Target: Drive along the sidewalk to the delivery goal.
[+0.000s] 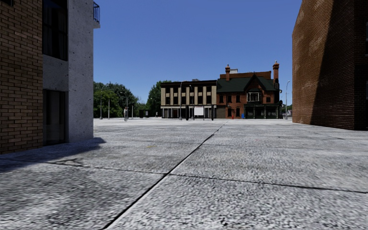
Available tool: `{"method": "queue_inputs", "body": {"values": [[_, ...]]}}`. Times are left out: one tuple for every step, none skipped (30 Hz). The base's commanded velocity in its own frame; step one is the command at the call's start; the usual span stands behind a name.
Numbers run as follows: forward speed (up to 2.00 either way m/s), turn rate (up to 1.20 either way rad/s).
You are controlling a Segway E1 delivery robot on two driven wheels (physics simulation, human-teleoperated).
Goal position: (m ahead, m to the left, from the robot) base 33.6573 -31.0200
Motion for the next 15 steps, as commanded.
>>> {"method": "queue_inputs", "body": {"values": [[2.0,0.0],[2.0,0.0],[2.0,0.0],[2.0,0.0],[2.0,0.0],[2.0,0.0],[2.0,0.0],[2.0,0.0],[2.0,0.0],[2.0,0.0],[2.0,0.0],[2.0,0.0],[2.0,0.0],[2.0,0.0],[2.0,0.0]]}}
